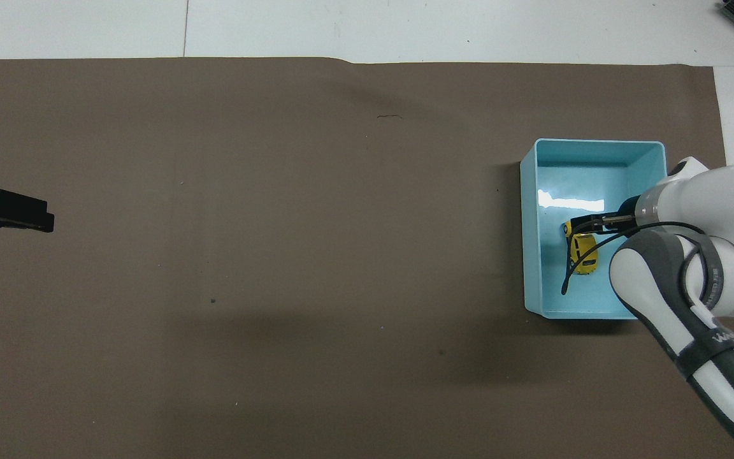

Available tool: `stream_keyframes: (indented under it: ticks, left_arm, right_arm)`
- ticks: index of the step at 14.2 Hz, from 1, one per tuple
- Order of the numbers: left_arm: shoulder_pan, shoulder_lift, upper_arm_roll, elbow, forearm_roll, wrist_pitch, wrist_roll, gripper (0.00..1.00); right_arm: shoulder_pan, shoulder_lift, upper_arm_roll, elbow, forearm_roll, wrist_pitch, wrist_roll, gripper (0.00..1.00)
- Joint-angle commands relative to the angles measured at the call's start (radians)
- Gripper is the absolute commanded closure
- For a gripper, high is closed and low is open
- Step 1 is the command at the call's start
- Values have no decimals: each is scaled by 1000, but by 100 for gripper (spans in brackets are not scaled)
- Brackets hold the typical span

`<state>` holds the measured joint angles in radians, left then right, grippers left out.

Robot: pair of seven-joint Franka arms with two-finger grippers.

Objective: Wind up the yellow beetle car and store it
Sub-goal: 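Lower the car into the box and open the right gripper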

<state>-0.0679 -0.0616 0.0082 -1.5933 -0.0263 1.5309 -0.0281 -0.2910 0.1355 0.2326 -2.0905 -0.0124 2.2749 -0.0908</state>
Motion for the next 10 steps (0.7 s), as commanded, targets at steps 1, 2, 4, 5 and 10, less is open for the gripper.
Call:
stream_keyframes:
  ticks: [1, 2, 4, 5, 10]
  left_arm:
    - [10, -15, -7, -7, 11, -15, 4, 0]
    - [11, -15, -7, -7, 12, -15, 4, 0]
    - [10, -15, -10, -7, 12, -15, 4, 0]
    - [10, -17, -10, -7, 12, -15, 4, 0]
    - [11, -15, -7, -7, 12, -15, 4, 0]
  right_arm:
    - [-5, -10, 4, 85, -18, -113, -21, 0]
    - [-5, -28, 5, 90, -18, -133, -18, 0]
    - [-2, -54, 14, 96, -18, -141, -1, 0]
    - [7, -54, 16, 101, -18, -156, 41, 0]
    - [43, -54, 17, 246, -20, -340, 118, 0]
